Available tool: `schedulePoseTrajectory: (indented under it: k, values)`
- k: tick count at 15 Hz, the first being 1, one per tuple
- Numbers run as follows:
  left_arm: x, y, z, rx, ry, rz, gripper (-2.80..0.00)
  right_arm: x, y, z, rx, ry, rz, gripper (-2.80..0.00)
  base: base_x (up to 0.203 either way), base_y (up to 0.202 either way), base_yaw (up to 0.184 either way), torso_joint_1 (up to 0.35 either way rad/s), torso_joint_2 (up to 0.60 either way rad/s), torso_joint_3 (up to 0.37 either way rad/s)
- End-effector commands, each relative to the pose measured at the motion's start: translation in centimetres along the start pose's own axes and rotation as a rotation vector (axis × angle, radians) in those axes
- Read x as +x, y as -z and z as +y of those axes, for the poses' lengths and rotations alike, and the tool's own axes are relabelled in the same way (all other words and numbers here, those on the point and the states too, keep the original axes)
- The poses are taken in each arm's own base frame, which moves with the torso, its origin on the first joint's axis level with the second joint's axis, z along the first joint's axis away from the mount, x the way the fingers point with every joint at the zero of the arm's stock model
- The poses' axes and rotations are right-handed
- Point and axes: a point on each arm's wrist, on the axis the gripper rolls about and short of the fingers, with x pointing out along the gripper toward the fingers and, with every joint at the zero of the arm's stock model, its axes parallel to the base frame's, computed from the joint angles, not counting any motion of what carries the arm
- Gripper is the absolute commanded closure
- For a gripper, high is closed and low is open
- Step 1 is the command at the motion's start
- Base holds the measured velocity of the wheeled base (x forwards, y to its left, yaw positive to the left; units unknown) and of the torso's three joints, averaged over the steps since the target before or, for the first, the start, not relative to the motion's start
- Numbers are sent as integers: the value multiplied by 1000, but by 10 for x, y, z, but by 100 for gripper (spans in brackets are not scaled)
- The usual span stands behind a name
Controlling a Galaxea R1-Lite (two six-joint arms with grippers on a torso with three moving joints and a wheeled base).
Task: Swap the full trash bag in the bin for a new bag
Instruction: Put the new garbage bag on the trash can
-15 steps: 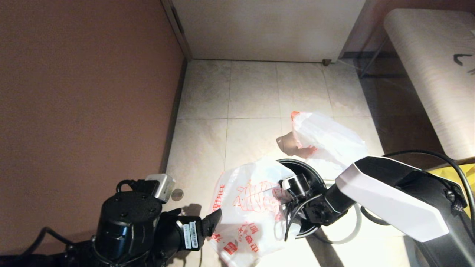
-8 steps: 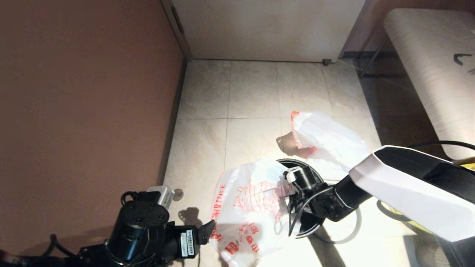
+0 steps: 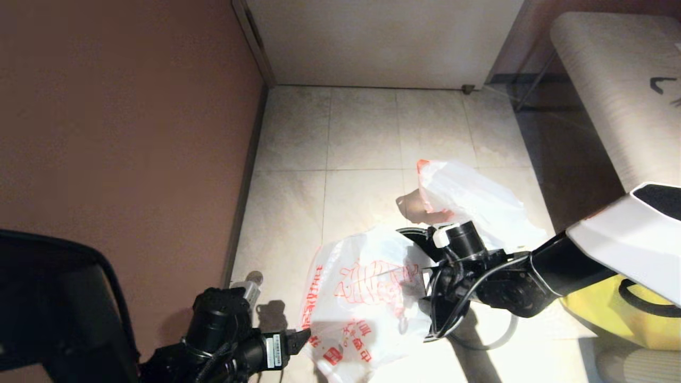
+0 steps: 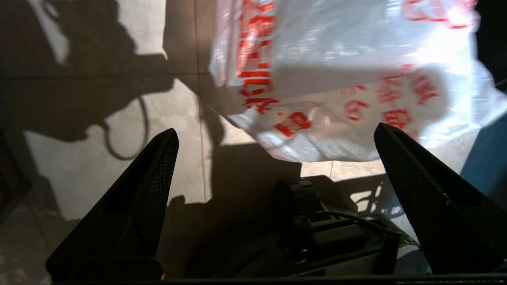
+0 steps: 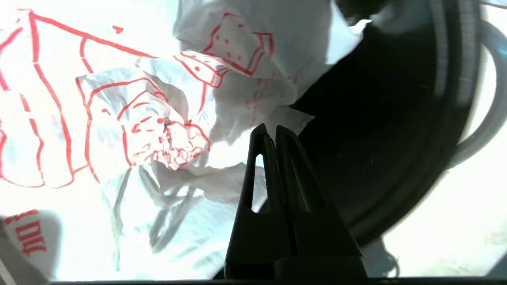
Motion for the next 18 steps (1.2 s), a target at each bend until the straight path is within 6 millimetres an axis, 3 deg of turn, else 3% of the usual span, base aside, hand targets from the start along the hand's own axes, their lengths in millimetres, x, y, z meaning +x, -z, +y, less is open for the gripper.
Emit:
schedulePoseTrajectory:
  k: [1,5,10,13,18]
  values:
    - [31,22,27,-1,-5,65,-280,-10,-6,-2,11,-7,-28,0,0,0,0,0,0,0]
    - [50,56,50,74,-34,158,-280,-8,-5,-1,11,-27,-21,0,0,0,0,0,0,0]
    - [101,31,43,270,70,-5,-280,-5,-11,-1,16,-55,-31,0,0,0,0,0,0,0]
    - [111,16,35,288,262,-53,-280,-4,-15,-1,19,-71,-41,0,0,0,0,0,0,0]
    - [121,-10,30,268,311,51,-280,-14,-31,2,24,-110,-91,0,0,0,0,0,0,0]
